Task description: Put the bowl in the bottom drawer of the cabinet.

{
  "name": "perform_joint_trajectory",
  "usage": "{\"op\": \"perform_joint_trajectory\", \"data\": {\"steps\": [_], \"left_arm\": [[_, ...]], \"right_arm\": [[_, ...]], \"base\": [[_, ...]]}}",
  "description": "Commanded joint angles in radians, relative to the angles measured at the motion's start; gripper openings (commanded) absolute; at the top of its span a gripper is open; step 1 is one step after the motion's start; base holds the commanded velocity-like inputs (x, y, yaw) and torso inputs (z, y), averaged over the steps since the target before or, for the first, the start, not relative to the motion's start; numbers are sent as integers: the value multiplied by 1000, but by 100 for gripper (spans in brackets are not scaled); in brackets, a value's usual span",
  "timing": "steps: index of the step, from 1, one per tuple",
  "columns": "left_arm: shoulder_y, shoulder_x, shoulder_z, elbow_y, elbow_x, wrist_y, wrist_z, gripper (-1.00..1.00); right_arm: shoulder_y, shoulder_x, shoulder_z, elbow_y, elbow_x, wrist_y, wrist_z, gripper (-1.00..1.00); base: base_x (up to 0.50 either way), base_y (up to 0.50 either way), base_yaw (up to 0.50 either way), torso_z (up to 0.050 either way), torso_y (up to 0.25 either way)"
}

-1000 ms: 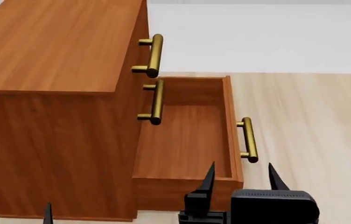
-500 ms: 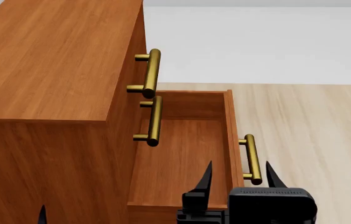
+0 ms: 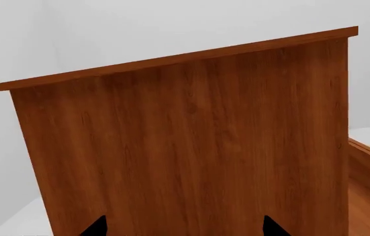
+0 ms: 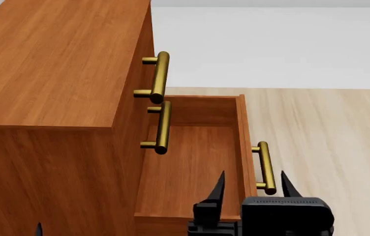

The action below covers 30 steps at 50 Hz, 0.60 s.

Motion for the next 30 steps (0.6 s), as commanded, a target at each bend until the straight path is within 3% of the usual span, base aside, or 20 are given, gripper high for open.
{"op": "perform_joint_trajectory", "data": {"steps": [1, 17, 30], "left_arm": [[9, -2, -2, 16, -3, -5, -13, 100], [-3, -6, 13, -2, 3, 6, -17, 100], [-15, -9, 13, -13, -4, 2, -20, 100]], "right_arm": [[-11, 11, -2, -21, -3, 27, 19, 100], [-74, 157, 144, -417, 158, 412, 33, 100], [-126, 239, 343, -562, 298, 664, 43, 100]], "base": [[0, 0, 0, 0, 0], [0, 0, 0, 0, 0], [0, 0, 0, 0, 0]]}}
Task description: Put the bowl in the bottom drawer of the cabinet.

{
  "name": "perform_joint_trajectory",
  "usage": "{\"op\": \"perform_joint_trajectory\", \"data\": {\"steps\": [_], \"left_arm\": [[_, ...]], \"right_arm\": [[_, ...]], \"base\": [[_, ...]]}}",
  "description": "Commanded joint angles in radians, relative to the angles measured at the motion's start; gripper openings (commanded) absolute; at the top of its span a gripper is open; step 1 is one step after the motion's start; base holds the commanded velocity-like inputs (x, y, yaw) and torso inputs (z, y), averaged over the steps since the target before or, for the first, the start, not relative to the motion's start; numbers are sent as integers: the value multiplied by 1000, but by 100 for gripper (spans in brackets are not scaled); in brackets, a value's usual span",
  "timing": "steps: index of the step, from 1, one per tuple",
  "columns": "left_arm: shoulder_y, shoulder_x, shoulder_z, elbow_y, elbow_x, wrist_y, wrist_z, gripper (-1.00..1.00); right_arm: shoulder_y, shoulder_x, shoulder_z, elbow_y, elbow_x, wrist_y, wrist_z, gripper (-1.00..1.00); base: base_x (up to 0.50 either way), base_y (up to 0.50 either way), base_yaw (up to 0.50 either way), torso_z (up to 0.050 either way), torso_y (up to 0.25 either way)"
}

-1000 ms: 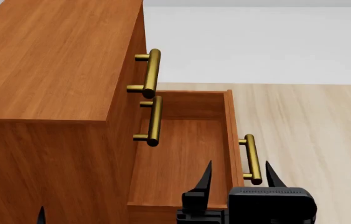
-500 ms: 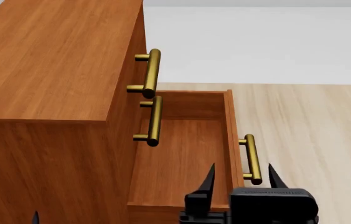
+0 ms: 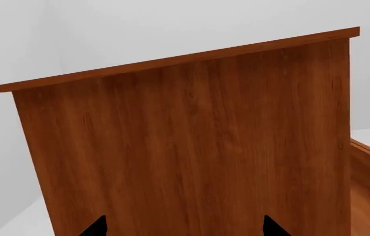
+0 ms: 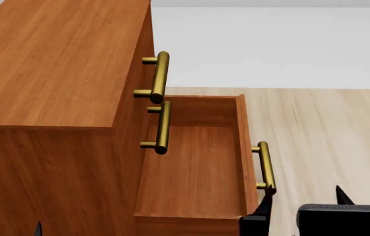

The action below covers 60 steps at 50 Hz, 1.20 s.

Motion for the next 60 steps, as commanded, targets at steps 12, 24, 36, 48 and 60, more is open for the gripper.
{"op": "perform_joint_trajectory", "data": {"steps": [12, 24, 36, 48, 60], "left_arm": [[-15, -3, 6, -25, -9, 8, -5, 100], [-17, -8, 5, -15, -15, -2, -9, 100], [-24, -11, 5, -11, -22, -7, -12, 100], [-24, -13, 11, -21, -19, -3, -16, 100], [-21, -16, 16, -25, -17, 1, -21, 100]], "right_arm": [[-113, 126, 325, -191, 210, 374, -14, 100], [-111, 154, 503, -187, 311, 541, -38, 100], [-107, 181, 567, -79, 347, 612, -68, 100], [-156, 195, 560, 39, 316, 559, -91, 100], [-206, 199, 531, 131, 278, 486, -112, 100]], "base": [[0, 0, 0, 0, 0], [0, 0, 0, 0, 0], [0, 0, 0, 0, 0], [0, 0, 0, 0, 0], [0, 0, 0, 0, 0]]}}
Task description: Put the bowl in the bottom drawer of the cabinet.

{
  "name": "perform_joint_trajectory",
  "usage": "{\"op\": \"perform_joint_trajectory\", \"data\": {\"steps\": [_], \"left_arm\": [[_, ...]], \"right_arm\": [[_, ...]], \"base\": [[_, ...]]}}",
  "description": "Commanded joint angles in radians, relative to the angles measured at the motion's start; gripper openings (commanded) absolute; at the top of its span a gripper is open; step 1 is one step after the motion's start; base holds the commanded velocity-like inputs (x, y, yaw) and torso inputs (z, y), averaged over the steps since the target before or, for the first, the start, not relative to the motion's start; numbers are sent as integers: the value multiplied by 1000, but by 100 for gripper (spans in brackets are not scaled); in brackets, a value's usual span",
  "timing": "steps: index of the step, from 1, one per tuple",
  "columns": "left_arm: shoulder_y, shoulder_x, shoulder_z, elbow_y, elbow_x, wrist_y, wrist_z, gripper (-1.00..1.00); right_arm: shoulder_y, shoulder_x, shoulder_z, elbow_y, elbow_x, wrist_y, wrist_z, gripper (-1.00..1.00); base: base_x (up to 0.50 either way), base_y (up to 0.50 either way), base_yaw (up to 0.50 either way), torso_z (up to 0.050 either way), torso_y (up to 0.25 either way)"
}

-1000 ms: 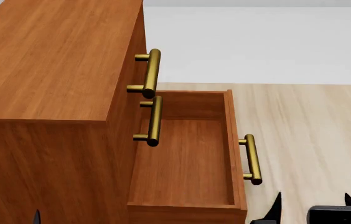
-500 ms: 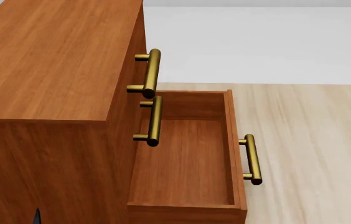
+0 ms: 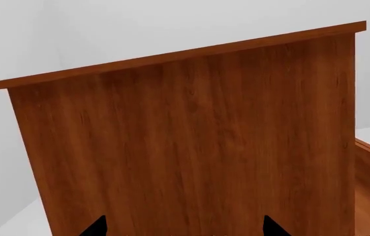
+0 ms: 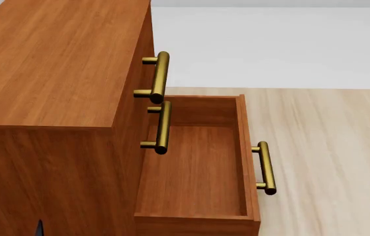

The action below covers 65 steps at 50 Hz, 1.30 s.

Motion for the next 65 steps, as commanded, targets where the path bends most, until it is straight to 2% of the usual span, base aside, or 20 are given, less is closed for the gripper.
{"op": "perform_joint_trajectory", "data": {"steps": [1, 18, 65], "left_arm": [[1, -2, 4, -5, 2, 3, -4, 100], [-4, -3, 17, -3, 8, -6, -10, 100], [-13, -10, 29, -17, 0, 0, -24, 100]], "right_arm": [[-38, 12, -5, 92, -25, -48, -22, 100], [-37, 40, -1, 251, -69, -114, -45, 100], [38, 54, -173, 580, -158, -270, -110, 100]], "base": [[0, 0, 0, 0, 0], [0, 0, 0, 0, 0], [0, 0, 0, 0, 0]]}}
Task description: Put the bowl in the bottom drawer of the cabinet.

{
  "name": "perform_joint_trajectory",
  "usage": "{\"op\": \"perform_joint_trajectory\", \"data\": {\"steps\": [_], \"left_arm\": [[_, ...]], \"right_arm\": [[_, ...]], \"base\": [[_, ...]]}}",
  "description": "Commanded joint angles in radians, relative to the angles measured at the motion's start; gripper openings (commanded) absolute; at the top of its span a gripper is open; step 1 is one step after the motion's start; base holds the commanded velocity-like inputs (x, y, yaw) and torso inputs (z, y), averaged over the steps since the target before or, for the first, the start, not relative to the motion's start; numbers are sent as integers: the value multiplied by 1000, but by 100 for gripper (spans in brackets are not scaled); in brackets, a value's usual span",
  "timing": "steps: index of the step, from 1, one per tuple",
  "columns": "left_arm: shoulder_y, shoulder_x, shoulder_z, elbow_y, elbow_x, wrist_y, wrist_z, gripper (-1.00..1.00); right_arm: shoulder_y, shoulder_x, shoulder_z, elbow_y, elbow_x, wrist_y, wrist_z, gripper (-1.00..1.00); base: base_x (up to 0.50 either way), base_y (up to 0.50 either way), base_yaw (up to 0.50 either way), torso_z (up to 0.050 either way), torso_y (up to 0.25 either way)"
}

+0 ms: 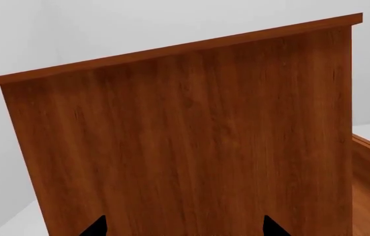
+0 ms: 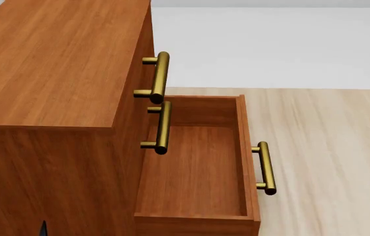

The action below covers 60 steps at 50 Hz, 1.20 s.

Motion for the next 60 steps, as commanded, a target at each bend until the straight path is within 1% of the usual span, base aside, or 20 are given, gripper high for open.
{"op": "perform_joint_trajectory", "data": {"steps": [1, 4, 5, 20, 22, 26, 30, 37, 41, 52, 56, 60], "left_arm": [[-1, -2, 3, -2, -2, 1, -4, 100], [-2, -2, 3, -3, -3, 1, -4, 100], [-4, -2, 3, -5, -4, 1, -4, 100], [-6, -6, 3, 2, -8, -5, -8, 100], [-7, -7, 3, 1, -8, -4, -9, 100], [-9, -7, 5, -1, -8, -4, -10, 100], [-9, -7, 7, 0, -9, -4, -11, 100], [-7, -10, 5, 1, -10, 0, -14, 100], [-6, -11, 5, -2, -12, 3, -15, 100], [-4, -15, 2, -2, -16, 7, -19, 100], [-5, -16, 2, -1, -17, 6, -20, 100], [-8, -16, 4, 0, -16, 2, -22, 100]], "right_arm": [[7, -7, -32, 94, -110, -36, -12, 100], [4, -12, -19, 89, -102, -45, -17, 100], [-10, -11, -19, 70, -103, -76, -31, -100], [-3, -21, 24, -4, -49, -65, -51, -100], [3, -24, 40, -32, -29, -55, -52, -100], [39, -22, 81, -142, 29, 21, -25, -100], [86, -25, 114, -226, 86, 88, -1, -100], [214, -41, 195, -356, 208, 241, 73, -100], [278, -45, 224, -388, 249, 301, 112, -100], [482, -96, 293, -372, 340, 406, 216, -100], [540, -100, 293, -350, 355, 423, 253, -100], [618, -100, 280, -319, 387, 447, 322, -100]], "base": [[0, -3, 0, 0, 0], [4, -1, 0, 0, 0], [0, 0, 0, 0, 0], [4, -1, 2, 0, 0], [0, -2, 3, 0, 0], [3, -1, 0, 0, 0], [0, 0, 0, 0, 0], [0, 0, 0, 0, 0], [0, 0, 0, 0, 0], [0, 0, 0, 0, 0], [0, 0, 0, 0, 0], [0, 0, 0, 0, 0]]}}
